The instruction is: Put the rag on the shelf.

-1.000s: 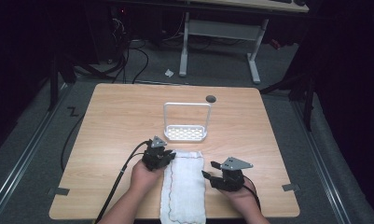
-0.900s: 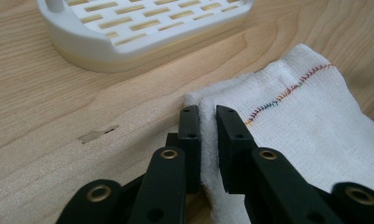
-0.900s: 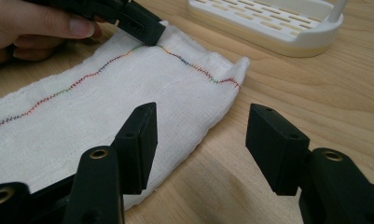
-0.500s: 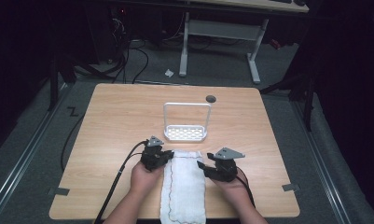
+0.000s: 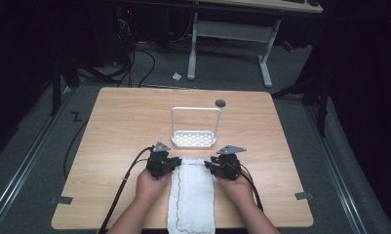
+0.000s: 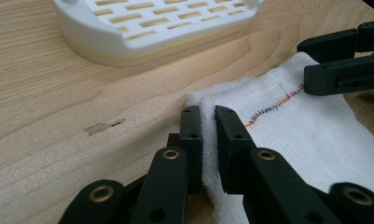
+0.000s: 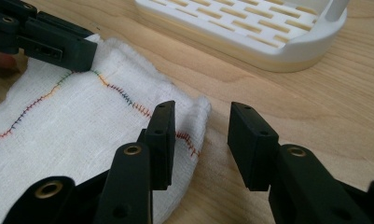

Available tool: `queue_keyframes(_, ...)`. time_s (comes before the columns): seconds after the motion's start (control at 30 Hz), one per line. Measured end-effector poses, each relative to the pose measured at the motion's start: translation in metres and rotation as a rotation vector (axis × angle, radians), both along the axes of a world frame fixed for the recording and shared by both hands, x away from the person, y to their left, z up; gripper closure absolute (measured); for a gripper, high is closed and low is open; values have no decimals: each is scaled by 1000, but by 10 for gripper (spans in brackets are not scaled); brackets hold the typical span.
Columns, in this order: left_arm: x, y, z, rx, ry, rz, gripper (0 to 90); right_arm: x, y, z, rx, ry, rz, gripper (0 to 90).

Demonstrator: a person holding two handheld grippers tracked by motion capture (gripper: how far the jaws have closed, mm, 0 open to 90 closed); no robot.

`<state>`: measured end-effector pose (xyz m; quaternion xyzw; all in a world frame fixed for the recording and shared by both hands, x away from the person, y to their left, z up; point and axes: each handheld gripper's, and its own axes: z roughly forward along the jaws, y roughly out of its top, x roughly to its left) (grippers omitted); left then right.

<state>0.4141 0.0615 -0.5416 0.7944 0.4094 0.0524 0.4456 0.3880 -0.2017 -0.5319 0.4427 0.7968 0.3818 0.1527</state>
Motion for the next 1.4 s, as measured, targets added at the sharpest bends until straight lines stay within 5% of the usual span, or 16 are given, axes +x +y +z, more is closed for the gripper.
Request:
queue_keyframes(0.37, -1, 0, 0, 3, -3, 4, 821, -6, 5, -4, 8, 3, 42, 848)
queue_keyframes(0.53, -3, 1, 0, -11, -10, 4, 826, -9, 8, -2, -13, -14, 49, 857)
queue_keyframes(0.7, -10, 4, 2, -46, -67, 2, 836, -14, 7, 4, -14, -55, 58, 858)
queue_keyframes(0.87, -12, 6, 6, -73, -80, 0, 835, -20, 7, 12, 29, -95, 54, 859)
queue_keyframes(1.0, -19, 9, 16, -133, -114, 24, 836, -25, 5, 24, 68, -124, 75, 861)
queue_keyframes(1.4, -41, 7, 68, -180, -256, 8, 836, -40, 9, 66, 67, -252, 90, 861)
